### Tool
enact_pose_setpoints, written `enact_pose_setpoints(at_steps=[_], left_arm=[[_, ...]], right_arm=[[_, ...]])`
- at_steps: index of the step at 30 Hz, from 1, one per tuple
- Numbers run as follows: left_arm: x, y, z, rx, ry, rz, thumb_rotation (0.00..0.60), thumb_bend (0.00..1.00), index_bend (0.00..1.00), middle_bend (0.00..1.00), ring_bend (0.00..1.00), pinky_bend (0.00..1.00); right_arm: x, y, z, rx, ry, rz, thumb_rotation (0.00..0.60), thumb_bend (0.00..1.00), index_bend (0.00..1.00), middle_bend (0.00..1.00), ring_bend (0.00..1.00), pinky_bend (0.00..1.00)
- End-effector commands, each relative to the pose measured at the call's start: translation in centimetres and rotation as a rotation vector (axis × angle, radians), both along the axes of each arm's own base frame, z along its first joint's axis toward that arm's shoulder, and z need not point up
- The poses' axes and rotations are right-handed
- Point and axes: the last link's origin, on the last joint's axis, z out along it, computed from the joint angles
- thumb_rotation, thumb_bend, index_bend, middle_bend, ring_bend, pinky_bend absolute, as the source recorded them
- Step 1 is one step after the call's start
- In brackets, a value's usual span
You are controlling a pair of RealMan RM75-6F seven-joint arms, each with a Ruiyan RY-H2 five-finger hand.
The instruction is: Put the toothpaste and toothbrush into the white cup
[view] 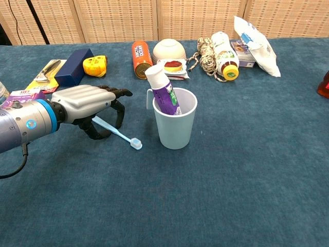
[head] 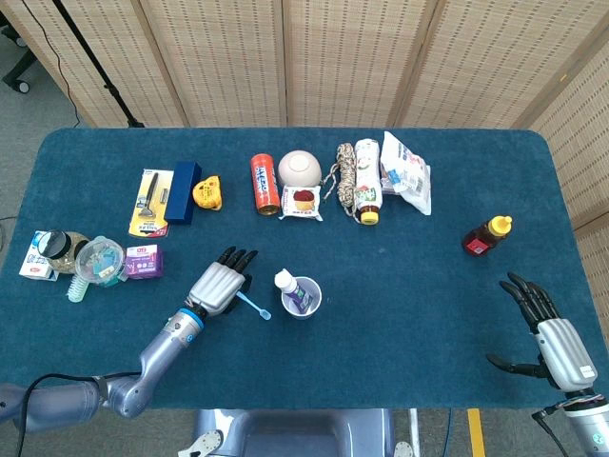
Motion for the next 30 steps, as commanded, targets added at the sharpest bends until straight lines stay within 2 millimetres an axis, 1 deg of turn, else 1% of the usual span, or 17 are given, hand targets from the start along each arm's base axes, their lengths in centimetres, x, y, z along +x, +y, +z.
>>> enact_pose_setpoints(at_steps=[1,11,17,22,24,30], left_arm=[[0.0,0.0,0.0,0.001,0.001,0.001,0.600,0.39,0.49,0.00,0.00,0.00],[0.2,0.0,-0.5,0.011,0.011,0.009,0.600,0.41,0.61,0.00,0.00,0.00],[0.1,0.0,-0.3,0.016,0.007,0.019,0.600,0.41,0.61,0.00,0.00,0.00],[0.3,0.1,0.7,0.029,-0.025,0.021,0.600,0.41,0.61,0.00,0.00,0.00],[0.3,0.3,1.7,0.042,-0.047,0.023,0.600,0.41,0.61,0.00,0.00,0.00],[0.3,0.6,3.6,0.062,-0.091,0.033,0.600,0.41,0.61,0.00,0.00,0.00]], right_arm=[[0.0,0.0,0.0,0.000,0.000,0.000,0.600,0.00,0.00,0.00,0.00,0.00],[0.0,0.0,0.1,-0.003,-0.002,0.001,0.600,0.00,0.00,0.00,0.00,0.00],[0.0,0.0,0.1,-0.003,-0.003,0.003,0.600,0.00,0.00,0.00,0.00,0.00],[0.0,0.0,0.1,-0.004,-0.003,0.003,0.600,0.00,0.00,0.00,0.00,0.00],[0.1,0.0,0.0,-0.002,-0.002,0.004,0.600,0.00,0.00,0.00,0.00,0.00],[0.1,0.1,-0.1,0.003,0.002,0.007,0.600,0.00,0.00,0.00,0.00,0.00]])
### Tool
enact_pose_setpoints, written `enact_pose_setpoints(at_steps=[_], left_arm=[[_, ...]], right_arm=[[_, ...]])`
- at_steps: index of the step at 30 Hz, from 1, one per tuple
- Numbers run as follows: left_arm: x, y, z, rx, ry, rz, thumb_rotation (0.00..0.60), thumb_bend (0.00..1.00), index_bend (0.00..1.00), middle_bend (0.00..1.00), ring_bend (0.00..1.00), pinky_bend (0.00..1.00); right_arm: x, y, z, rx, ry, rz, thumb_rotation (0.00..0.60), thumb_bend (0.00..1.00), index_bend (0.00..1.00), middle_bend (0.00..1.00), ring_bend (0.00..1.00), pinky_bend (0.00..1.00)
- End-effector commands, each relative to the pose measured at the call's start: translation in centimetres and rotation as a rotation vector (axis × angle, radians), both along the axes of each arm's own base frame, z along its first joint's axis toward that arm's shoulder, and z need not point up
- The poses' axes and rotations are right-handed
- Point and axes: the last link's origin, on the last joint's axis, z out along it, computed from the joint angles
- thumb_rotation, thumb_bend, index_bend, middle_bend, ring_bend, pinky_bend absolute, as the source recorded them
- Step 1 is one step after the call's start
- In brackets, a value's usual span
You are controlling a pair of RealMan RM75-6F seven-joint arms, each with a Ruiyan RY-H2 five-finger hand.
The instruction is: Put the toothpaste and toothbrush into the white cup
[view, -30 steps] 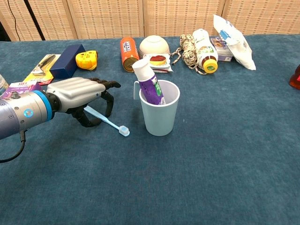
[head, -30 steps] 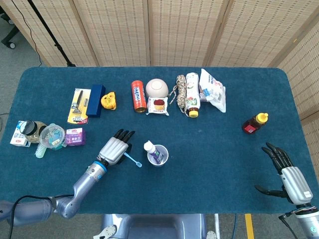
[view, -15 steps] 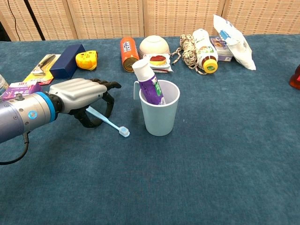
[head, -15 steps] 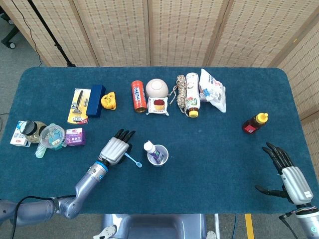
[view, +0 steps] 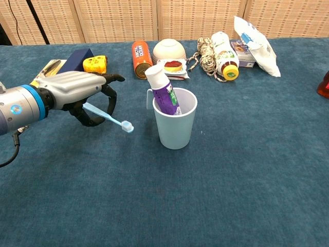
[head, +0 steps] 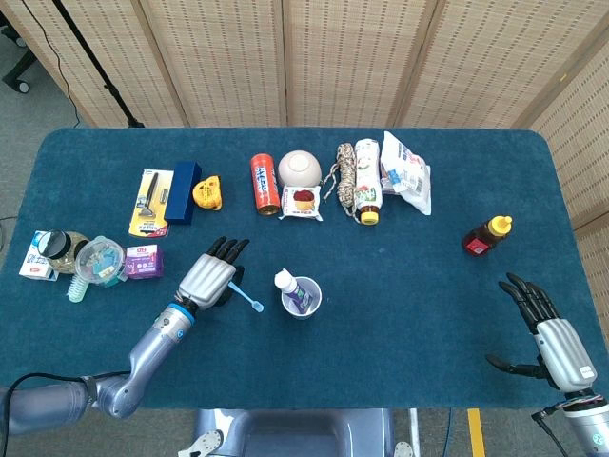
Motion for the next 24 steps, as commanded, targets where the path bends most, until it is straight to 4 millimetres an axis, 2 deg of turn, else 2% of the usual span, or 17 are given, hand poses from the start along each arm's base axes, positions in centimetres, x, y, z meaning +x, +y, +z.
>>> enact_pose_setpoints(at_steps=[1,6,9,15,18,24], left_arm=[[0.1,0.1,0.9,0.009,-0.030,0.005,0.600,0.41,0.61,0.00,0.00,0.00],[0.4,0.0,2.2,0.017,-0.084,0.007,0.600,0.41,0.61,0.00,0.00,0.00],[1.1,-0.2,4.0,0.014,-0.186,0.014,0.600,0.41,0.61,0.00,0.00,0.00],[2.4,-0.6,8.2,-0.004,-0.469,0.040,0.600,0.41,0.61,0.00,0.00,0.00],[2.8,-0.4,11.3,0.004,-0.655,0.062,0.600,0.41,0.61,0.00,0.00,0.00],[2.7,-0.6,13.6,-0.093,-0.866,0.122,0.600,0.41,0.61,0.00,0.00,0.00]], right_arm=[[0.0,0.0,0.0,0.001,0.001,0.001,0.600,0.00,0.00,0.00,0.00,0.00],[0.1,0.1,-0.1,0.002,0.003,0.002,0.600,0.00,0.00,0.00,0.00,0.00],[0.1,0.1,-0.2,0.004,0.005,0.001,0.600,0.00,0.00,0.00,0.00,0.00],[0.2,0.1,-0.4,0.010,0.009,0.003,0.600,0.00,0.00,0.00,0.00,0.00],[0.2,0.1,-0.4,0.011,0.010,0.005,0.600,0.00,0.00,0.00,0.00,0.00],[0.2,0.1,-0.5,0.011,0.011,0.004,0.600,0.00,0.00,0.00,0.00,0.00]])
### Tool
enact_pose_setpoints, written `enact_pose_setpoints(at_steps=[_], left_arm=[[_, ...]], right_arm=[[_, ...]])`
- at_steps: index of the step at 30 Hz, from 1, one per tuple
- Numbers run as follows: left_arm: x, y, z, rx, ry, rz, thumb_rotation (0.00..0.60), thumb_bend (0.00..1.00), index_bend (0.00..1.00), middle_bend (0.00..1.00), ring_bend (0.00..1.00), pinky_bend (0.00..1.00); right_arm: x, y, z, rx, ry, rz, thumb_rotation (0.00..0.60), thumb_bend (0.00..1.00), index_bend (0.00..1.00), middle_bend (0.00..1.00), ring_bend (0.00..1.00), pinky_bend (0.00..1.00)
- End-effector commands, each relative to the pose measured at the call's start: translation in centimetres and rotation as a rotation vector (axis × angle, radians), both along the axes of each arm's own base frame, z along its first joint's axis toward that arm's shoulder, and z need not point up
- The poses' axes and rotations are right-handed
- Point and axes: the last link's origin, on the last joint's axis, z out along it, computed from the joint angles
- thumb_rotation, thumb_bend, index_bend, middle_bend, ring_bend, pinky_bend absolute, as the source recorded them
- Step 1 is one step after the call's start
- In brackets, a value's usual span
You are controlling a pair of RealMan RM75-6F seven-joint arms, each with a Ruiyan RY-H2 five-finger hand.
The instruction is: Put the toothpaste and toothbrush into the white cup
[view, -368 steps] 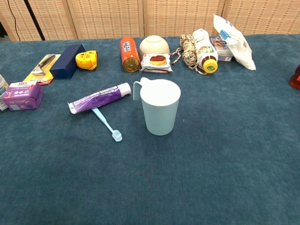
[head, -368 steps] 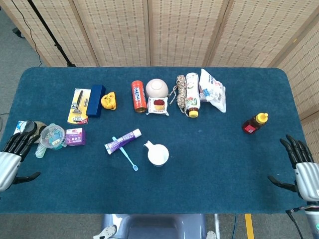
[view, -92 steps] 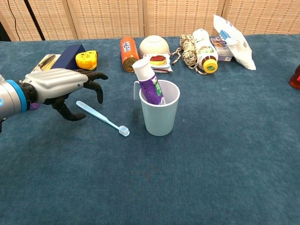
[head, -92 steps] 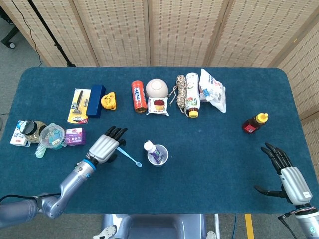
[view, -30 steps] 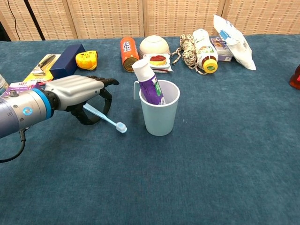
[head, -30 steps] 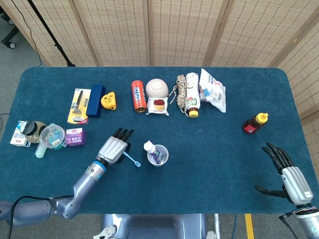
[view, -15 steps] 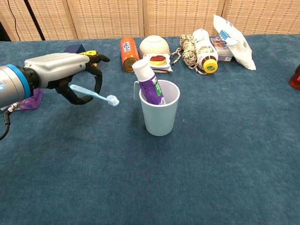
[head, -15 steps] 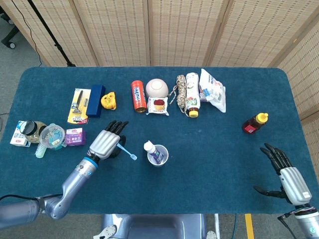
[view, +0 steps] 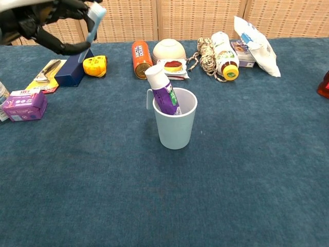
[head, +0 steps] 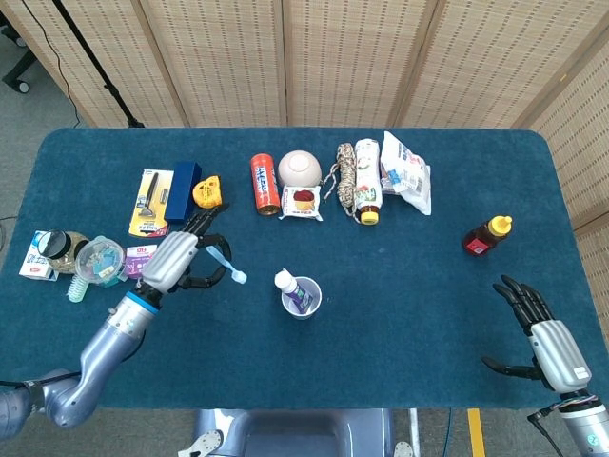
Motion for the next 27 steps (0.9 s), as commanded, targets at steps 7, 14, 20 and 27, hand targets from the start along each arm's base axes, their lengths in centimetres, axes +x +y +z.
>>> enact_pose_setpoints(at_steps=[7,14,20,27], left_arm=[[1.1,-0.8,3.0,-0.234,-0.391,0.014,0.600,0.41,0.63,0.00,0.00,0.00],[3.3,-2.0,0.7,-0.373,-0.424,-0.018,0.600,0.41,0.63,0.00,0.00,0.00],[5.2,-2.7,-1.2,-0.447,-0.428,-0.040,0.600,0.41,0.63,0.00,0.00,0.00],[6.8,-2.5,-3.4,-0.468,-0.406,-0.042,0.600,0.41,0.63,0.00,0.00,0.00]], right_arm=[[0.1,-0.1,-0.3,0.008,0.008,0.000,0.600,0.00,0.00,0.00,0.00,0.00],[0.1,-0.1,-0.3,0.005,0.010,-0.001,0.600,0.00,0.00,0.00,0.00,0.00],[-0.1,-0.1,0.0,-0.003,0.001,-0.008,0.600,0.00,0.00,0.00,0.00,0.00],[-0.1,-0.2,0.2,-0.004,-0.003,-0.005,0.600,0.00,0.00,0.00,0.00,0.00]])
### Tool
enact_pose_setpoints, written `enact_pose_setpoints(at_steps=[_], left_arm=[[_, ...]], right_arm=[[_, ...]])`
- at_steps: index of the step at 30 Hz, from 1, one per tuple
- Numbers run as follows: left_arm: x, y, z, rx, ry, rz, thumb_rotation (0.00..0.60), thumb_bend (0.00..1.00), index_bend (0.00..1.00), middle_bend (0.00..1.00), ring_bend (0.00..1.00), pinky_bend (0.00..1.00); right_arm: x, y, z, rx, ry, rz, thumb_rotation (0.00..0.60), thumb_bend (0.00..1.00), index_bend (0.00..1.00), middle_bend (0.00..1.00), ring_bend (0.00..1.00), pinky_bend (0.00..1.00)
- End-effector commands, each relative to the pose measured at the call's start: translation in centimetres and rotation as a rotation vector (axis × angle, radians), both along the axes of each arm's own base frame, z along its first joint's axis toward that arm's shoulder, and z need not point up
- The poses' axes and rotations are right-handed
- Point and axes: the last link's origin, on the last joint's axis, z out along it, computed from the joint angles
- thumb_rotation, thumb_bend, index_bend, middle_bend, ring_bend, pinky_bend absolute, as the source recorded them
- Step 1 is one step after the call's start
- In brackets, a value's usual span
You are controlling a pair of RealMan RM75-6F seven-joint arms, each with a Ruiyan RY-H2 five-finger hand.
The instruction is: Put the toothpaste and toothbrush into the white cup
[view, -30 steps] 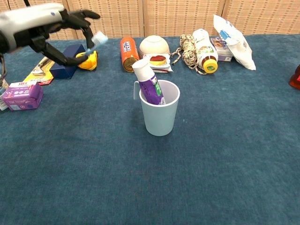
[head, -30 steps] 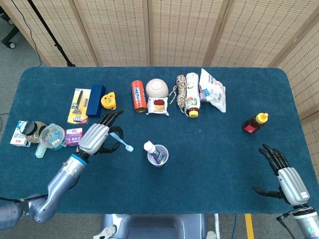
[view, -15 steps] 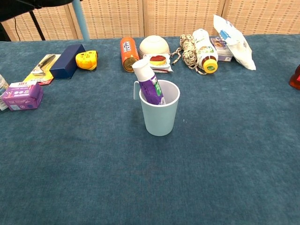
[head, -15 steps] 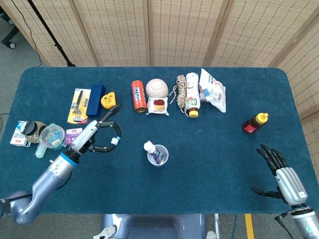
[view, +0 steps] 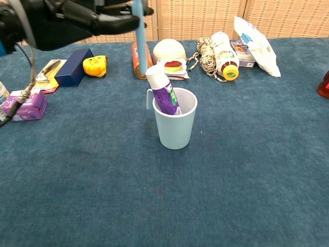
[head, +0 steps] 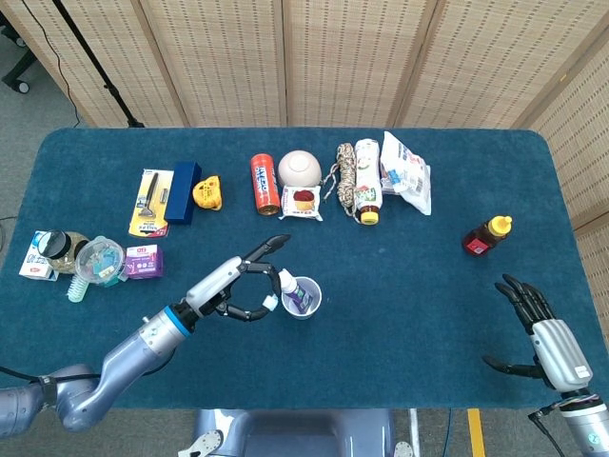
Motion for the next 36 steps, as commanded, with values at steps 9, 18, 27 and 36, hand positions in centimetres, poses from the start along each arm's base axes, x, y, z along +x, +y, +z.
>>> enact_pose_setpoints(at_steps=[9,18,27,36], left_arm=[[2.3,0.1,-3.7,-0.083,0.022,-0.013,0.600,0.41,0.63,0.00,0.00,0.00],[3.1,1.2,-5.4,-0.112,0.090,-0.007,0.600,0.41,0.63,0.00,0.00,0.00],[3.9,1.8,-6.1,-0.117,0.152,-0.029,0.600,0.41,0.62,0.00,0.00,0.00],[3.9,2.1,-6.0,-0.091,0.162,-0.015,0.600,0.40,0.32,0.00,0.00,0.00]], right_arm=[[-0.1,0.0,0.1,-0.003,-0.003,-0.005,0.600,0.00,0.00,0.00,0.00,0.00],[-0.2,-0.1,0.1,-0.001,-0.003,-0.007,0.600,0.00,0.00,0.00,0.00,0.00],[-0.3,-0.2,0.1,-0.001,-0.001,-0.010,0.600,0.00,0.00,0.00,0.00,0.00],[-0.3,-0.2,0.0,0.001,-0.001,-0.010,0.600,0.00,0.00,0.00,0.00,0.00]])
